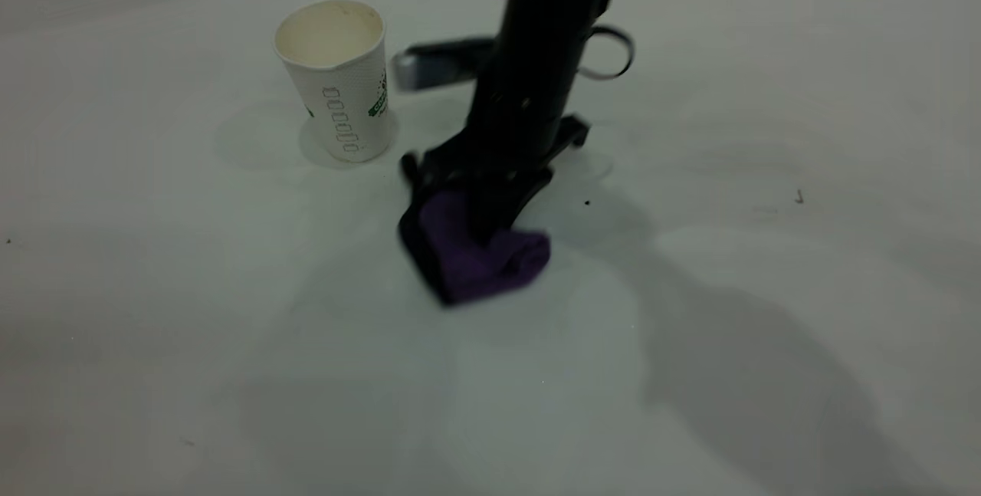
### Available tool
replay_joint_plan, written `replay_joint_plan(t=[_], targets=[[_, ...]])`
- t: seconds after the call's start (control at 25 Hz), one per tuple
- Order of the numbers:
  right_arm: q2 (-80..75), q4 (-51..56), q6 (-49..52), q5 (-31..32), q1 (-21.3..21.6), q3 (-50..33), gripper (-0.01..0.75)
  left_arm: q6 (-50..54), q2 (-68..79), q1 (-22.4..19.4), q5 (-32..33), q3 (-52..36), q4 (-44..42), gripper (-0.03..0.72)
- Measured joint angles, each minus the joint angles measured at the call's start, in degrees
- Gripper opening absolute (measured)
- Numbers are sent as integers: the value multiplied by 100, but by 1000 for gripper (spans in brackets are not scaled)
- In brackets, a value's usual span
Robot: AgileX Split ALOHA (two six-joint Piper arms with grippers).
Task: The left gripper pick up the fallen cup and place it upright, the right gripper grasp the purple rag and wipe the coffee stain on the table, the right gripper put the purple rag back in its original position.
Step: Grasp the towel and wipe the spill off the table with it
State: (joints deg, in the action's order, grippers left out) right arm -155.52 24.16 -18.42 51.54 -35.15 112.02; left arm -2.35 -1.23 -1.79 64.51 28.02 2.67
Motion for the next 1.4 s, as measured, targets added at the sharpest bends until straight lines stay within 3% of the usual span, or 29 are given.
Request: replay_joint_plan(t=[0.2,0.44,1.08,1.2,1.4], targets=[[-21,-42,22,187,-237,0,87,0,0,0,0,0,0,552],[-27,-220,432,240,74,-4,87,0,0,0,0,0,0,552],[21,-804,691,680,2989,-6,87,0,0,0,0,0,0,552],[21,-657,514,790,3245,-6,87,0,0,0,0,0,0,552],[11,-566,174,867,3280,1,135,0,0,0,0,0,0,552]])
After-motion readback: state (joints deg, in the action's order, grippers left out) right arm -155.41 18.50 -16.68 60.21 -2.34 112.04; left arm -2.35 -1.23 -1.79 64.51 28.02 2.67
